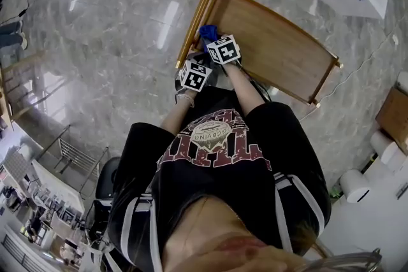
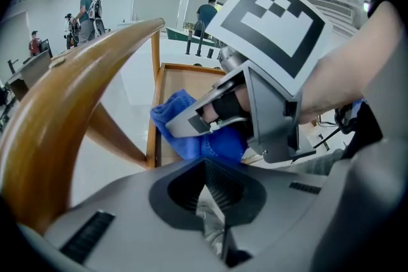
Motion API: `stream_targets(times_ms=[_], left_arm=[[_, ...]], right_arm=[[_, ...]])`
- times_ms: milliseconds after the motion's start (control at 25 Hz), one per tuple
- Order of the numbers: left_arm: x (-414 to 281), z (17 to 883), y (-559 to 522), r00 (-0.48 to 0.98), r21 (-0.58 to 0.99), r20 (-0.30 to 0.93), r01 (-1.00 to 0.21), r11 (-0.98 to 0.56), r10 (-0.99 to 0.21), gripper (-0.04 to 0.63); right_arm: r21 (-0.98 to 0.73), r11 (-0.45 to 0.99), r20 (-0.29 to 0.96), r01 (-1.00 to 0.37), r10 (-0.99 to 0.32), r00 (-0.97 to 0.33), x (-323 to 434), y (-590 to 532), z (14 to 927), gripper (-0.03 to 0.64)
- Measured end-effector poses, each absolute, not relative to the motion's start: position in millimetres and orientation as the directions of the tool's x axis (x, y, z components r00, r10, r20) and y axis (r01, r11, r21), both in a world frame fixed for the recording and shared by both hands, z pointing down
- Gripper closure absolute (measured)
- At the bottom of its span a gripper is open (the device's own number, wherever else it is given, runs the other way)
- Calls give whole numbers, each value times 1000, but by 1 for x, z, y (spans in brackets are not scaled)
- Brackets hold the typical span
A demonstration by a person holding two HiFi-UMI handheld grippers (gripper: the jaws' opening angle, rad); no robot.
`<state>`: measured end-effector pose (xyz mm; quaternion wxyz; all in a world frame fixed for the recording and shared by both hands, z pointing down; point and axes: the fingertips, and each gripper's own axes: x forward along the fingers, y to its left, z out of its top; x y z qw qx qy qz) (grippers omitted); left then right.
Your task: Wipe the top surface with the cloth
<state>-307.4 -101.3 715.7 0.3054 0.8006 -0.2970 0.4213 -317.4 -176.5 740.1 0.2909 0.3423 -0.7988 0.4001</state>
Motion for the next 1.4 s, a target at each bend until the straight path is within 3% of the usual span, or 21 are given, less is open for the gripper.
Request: stream_targets(times_ms=[960, 1400], left_arm=[[-296, 720, -120, 391, 157, 866, -805, -573, -311, 548], [-259, 722, -113, 419, 147, 853, -766, -625, -312, 548]], right_arm=[[-448, 406, 731, -796, -345, -588, -265, -152, 742, 561], [-446, 386, 726, -807, -371, -579, -233, -135, 744, 561]])
